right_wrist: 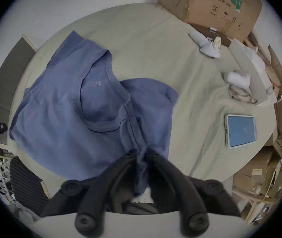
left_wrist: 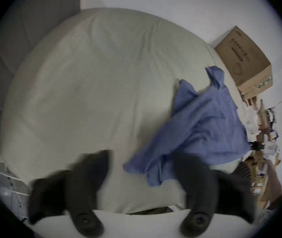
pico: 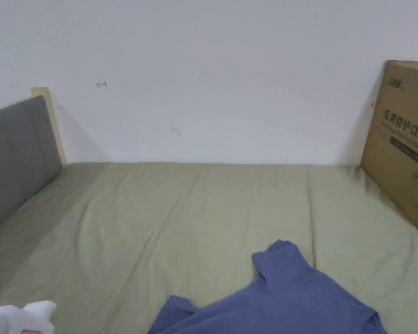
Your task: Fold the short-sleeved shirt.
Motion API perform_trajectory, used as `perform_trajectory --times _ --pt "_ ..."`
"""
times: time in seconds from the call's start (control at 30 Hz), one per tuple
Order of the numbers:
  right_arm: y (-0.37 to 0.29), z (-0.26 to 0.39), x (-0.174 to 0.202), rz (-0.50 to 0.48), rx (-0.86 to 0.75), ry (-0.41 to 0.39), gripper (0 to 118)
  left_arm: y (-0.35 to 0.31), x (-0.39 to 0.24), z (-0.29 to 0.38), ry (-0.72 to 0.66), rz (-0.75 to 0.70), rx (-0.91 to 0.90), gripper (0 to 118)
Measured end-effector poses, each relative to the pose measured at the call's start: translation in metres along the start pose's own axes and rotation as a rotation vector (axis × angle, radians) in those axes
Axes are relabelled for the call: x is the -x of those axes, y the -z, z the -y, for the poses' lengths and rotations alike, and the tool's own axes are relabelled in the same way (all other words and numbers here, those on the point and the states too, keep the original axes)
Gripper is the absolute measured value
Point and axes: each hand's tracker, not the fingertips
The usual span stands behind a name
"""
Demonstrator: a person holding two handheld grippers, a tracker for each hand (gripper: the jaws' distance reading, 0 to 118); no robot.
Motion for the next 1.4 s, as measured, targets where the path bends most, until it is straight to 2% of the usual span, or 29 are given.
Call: perform_trajectory --times 0.03,0.07,0.1,0.13,0.2,0.37,0.43,0.47,0.5,0.53,0.57,0.63,0.7,0.77,0.87,0.97,1.03,1.07,1.1,1.13,1.17,1.2,1.27,1.37,1.4 --pt "-0.003 0.000 0.001 0.008 -0.019 0.010 60 -0.006 0.003 0.002 -0.002 -0.013 -0.030 104" --pt "-0.006 0.001 0.002 -0.001 -0.038 0.031 87 -0.014 0.006 0.004 -0.018 0.011 -0.070 102" --pt "-0.012 0.002 0.003 -0.029 -0.071 0.067 96 -0.023 0.006 0.006 -0.049 0.048 -0.086 102" --pt "-0.036 0.005 0.021 -0.071 -0.120 0.098 96 -0.031 0.006 0.008 -0.068 0.071 -0.111 102" --pt "-0.055 0.004 0.032 -0.116 -0.198 0.131 96 -0.046 -0.001 0.014 -0.064 0.099 -0.188 102" --pt "-0.118 0.001 0.078 -0.176 -0.534 0.086 96 -0.084 -0.043 0.029 -0.018 0.073 -0.392 99" --pt "-0.137 0.001 0.094 -0.229 -0.688 0.082 90 -0.103 -0.066 0.040 0.009 0.062 -0.541 78" --pt "-0.145 0.004 0.103 -0.269 -0.743 0.081 81 -0.110 -0.075 0.044 0.007 0.072 -0.606 59" --pt "-0.154 0.007 0.114 -0.299 -0.809 0.074 51 -0.117 -0.087 0.048 0.001 0.096 -0.668 32" --pt "-0.160 0.008 0.123 -0.320 -0.867 0.071 17 -0.121 -0.096 0.051 -0.010 0.119 -0.707 13" --pt "-0.161 0.005 0.133 -0.286 -0.889 0.071 0 -0.123 -0.106 0.054 -0.022 0.125 -0.745 2" --pt "-0.164 0.005 0.152 -0.248 -0.940 0.114 0 -0.126 -0.122 0.060 -0.047 0.117 -0.847 0" --pt "-0.157 -0.005 0.156 -0.379 -0.902 0.097 0 -0.131 -0.129 0.064 -0.054 0.148 -0.904 0" --pt "-0.158 -0.013 0.164 -0.378 -0.861 0.073 0 -0.136 -0.127 0.057 -0.052 0.101 -0.881 0" --pt "-0.151 -0.022 0.160 -0.375 -0.842 0.037 0 -0.132 -0.093 0.024 -0.084 0.107 -0.625 0" --pt "-0.149 -0.020 0.164 -0.377 -0.822 0.019 0 -0.089 -0.045 -0.003 -0.210 0.130 -0.215 0" --pt "-0.141 -0.021 0.165 -0.382 -0.791 0.015 0 -0.053 -0.025 0.000 -0.193 0.089 -0.135 0" --pt "-0.138 -0.020 0.168 -0.378 -0.772 0.015 0 -0.037 -0.019 0.003 -0.190 0.039 -0.100 1" --pt "-0.133 -0.021 0.168 -0.374 -0.754 0.016 0 -0.021 -0.011 0.006 -0.207 -0.013 -0.047 16" --pt "-0.128 -0.022 0.169 -0.370 -0.737 0.017 0 -0.005 -0.005 0.009 -0.230 -0.036 -0.013 53" --pt "-0.124 -0.023 0.169 -0.366 -0.721 0.017 0 0.014 0.004 0.014 -0.235 -0.036 0.005 96" --pt "-0.124 -0.022 0.174 -0.360 -0.706 0.016 0 0.027 0.007 0.019 -0.245 -0.046 0.021 113" --pt "-0.118 -0.023 0.175 -0.359 -0.680 0.024 0 0.048 0.009 0.019 -0.252 -0.093 0.026 108" --pt "-0.115 -0.023 0.186 -0.361 -0.650 0.017 0 0.079 0.009 0.021 -0.225 -0.113 0.063 109" --pt "-0.113 -0.023 0.189 -0.351 -0.643 0.008 0 0.092 0.008 0.020 -0.193 -0.160 0.077 111"
